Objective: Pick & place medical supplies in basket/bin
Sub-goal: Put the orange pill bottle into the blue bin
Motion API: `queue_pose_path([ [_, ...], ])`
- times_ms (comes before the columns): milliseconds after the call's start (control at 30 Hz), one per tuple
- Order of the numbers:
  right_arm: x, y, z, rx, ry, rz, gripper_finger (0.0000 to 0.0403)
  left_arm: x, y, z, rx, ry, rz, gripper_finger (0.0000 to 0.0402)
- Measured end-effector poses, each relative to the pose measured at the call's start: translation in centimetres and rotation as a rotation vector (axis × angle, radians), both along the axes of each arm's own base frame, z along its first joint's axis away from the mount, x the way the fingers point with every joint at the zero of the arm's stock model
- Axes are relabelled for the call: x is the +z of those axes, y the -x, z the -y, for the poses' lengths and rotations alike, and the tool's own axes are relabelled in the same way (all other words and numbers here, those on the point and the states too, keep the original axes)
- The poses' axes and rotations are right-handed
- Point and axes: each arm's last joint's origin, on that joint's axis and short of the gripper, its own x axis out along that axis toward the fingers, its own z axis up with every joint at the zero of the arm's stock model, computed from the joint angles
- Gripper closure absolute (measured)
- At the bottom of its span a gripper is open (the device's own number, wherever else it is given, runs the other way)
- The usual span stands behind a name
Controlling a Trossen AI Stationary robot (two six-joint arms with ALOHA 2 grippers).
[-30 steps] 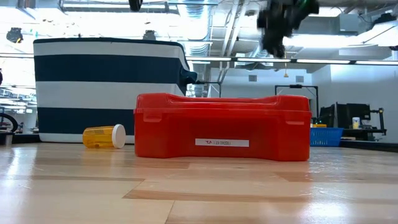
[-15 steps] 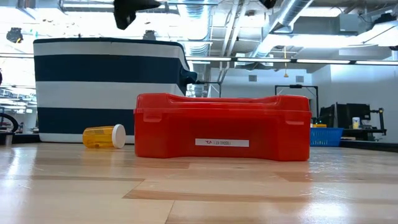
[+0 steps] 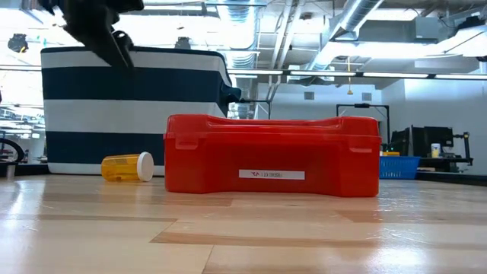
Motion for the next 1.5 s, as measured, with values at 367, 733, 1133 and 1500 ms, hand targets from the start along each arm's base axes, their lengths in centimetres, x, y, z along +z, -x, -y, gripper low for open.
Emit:
queue_pose_path([
  [367, -0.1, 0.2, -1.4, -0.035, -0.051, -0.031, 0.0214, -6.7, 1.2, -0.2, -0.154, -0.065, -0.149, 0.0146],
  [733, 0.0, 0.2, -1.7, -0.053, -0.085, -0.039, 0.0219, -10.3, 1.9, -2.1, -0.03, -0.11, -0.165, 0.0115],
  [1133, 0.0, 0.2, -1.7, -0.06, -0.094, -0.042, 0.0223, -12.8, 1.4, -3.0, 0.005, -0.099, -0.142, 0.0114],
  [1500, 0.0, 0.2, -1.7, -0.083, -0.125, -0.055, 0.0223, -14.8, 0.8, -3.0, 0.04, 0.014, -0.157, 0.0171],
])
